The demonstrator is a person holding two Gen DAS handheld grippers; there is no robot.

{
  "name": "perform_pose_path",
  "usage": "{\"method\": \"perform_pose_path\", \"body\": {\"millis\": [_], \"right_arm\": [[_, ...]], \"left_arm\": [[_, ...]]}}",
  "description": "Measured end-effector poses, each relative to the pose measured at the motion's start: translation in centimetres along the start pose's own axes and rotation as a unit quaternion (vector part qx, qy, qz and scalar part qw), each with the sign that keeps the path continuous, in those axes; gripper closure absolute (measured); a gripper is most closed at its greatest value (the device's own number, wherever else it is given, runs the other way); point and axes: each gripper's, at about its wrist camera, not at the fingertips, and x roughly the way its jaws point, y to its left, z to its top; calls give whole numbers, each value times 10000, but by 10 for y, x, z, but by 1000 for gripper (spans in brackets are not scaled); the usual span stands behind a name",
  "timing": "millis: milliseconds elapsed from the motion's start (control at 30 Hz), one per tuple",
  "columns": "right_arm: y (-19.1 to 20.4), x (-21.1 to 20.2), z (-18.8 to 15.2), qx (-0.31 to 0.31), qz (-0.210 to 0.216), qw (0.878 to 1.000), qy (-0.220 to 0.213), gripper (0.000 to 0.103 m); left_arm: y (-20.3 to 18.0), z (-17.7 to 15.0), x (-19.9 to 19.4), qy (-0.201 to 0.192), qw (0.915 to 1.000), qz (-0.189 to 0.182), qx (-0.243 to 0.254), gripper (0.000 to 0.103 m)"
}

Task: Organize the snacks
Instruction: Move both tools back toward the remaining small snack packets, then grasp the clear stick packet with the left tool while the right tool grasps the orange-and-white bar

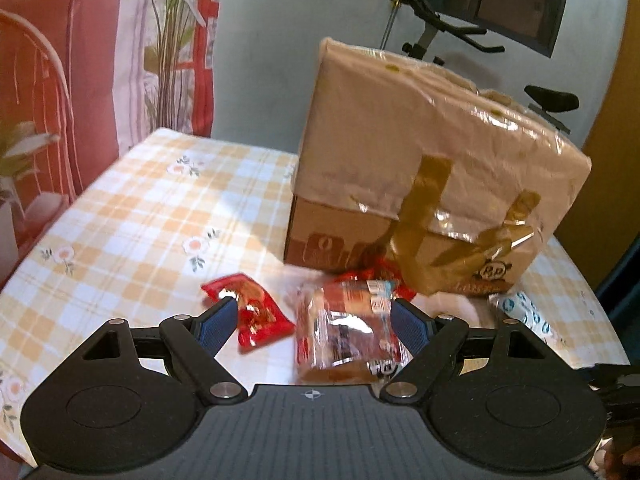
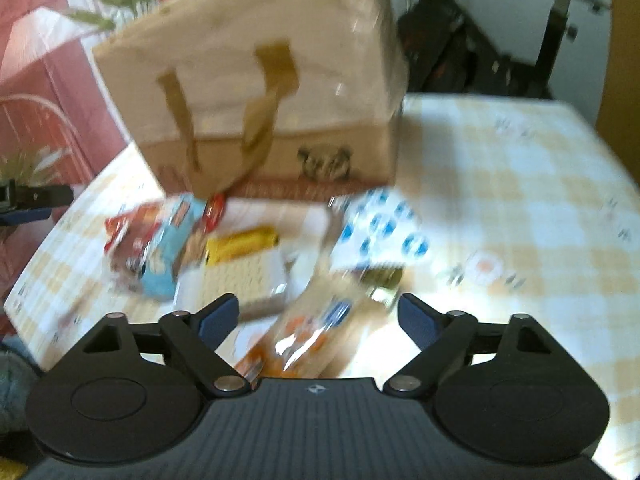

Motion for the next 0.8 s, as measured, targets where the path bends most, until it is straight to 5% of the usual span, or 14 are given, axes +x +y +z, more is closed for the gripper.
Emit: {"method": "perform_pose_path", "body": {"millis": [167,500,800], "right_arm": [[13,17,-2,-249,147,9986,435,27],[4,27,9,-493,-186,9986,54,51],[7,22,-2,-506,-141,9986,-55,52]], "left_arm": [[0,-5,3,96,9999,-9,-27,18],[-9,-12,18,295,9995,-98,93,18],[-26,-13,56,579,9967,-130,552,18]]}}
